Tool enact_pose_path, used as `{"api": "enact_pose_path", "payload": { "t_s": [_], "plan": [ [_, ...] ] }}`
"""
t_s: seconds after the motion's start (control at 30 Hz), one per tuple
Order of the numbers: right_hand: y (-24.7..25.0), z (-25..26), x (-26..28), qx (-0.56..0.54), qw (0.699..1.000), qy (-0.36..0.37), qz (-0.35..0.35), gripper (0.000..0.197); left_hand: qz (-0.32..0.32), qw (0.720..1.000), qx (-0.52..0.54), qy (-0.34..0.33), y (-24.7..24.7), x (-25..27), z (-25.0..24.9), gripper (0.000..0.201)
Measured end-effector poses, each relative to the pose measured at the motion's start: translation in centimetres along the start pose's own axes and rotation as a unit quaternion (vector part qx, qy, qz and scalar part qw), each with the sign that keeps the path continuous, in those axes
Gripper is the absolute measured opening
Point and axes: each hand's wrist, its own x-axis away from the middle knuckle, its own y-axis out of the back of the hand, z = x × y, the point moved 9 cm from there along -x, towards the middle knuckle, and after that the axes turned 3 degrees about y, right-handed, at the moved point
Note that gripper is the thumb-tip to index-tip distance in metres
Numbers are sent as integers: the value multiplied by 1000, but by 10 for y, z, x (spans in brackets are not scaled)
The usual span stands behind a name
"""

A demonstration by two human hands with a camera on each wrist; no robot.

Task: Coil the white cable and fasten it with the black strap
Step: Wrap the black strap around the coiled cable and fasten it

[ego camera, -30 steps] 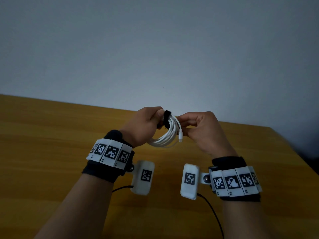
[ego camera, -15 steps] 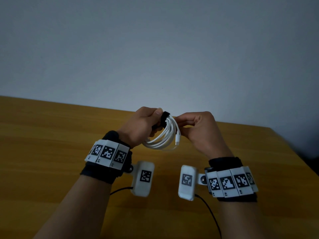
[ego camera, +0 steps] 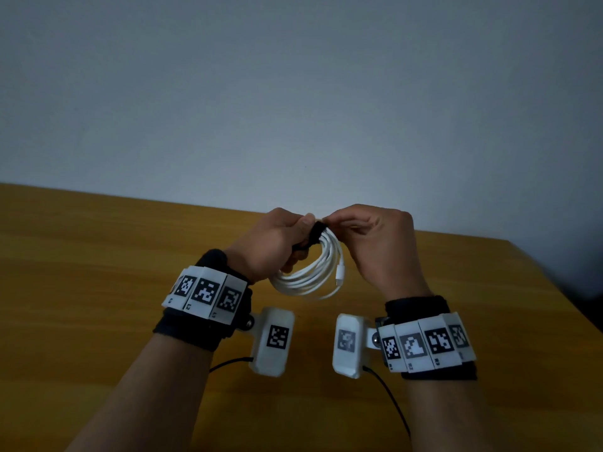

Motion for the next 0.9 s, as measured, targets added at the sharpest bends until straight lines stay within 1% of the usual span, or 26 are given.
{"api": "enact_pose_path", "payload": {
  "t_s": [0.1,0.2,0.3,0.43,0.53,0.63,0.7,0.77,0.83,0.9],
  "plan": [
    [8,2,1,27,999,21,-37,16,5,1000,0,0,-4,0,0,46],
    [11,11,2,57,994,67,-57,13,2,1000,2,3,-4,1,-2,46],
    [13,21,4,89,984,128,-82,11,-5,1000,14,2,-1,3,-8,48],
    [19,28,7,120,971,173,-115,10,-2,1000,13,-11,-4,5,-15,49],
    [20,35,11,141,959,211,-129,14,2,1000,10,-14,-5,4,-14,48],
    [20,43,12,127,954,240,-125,16,1,1000,-3,-21,-5,3,-14,48],
    [19,46,11,107,958,243,-112,16,-1,1000,-12,-27,-3,3,-15,48],
    [18,48,8,83,964,231,-98,14,-4,999,-11,-32,-1,3,-14,49],
    [16,51,6,46,974,208,-82,13,-5,999,-24,-32,1,2,-12,51],
    [8,52,3,9,985,166,-52,18,0,998,-51,-26,-2,2,-7,53]
  ]
}}
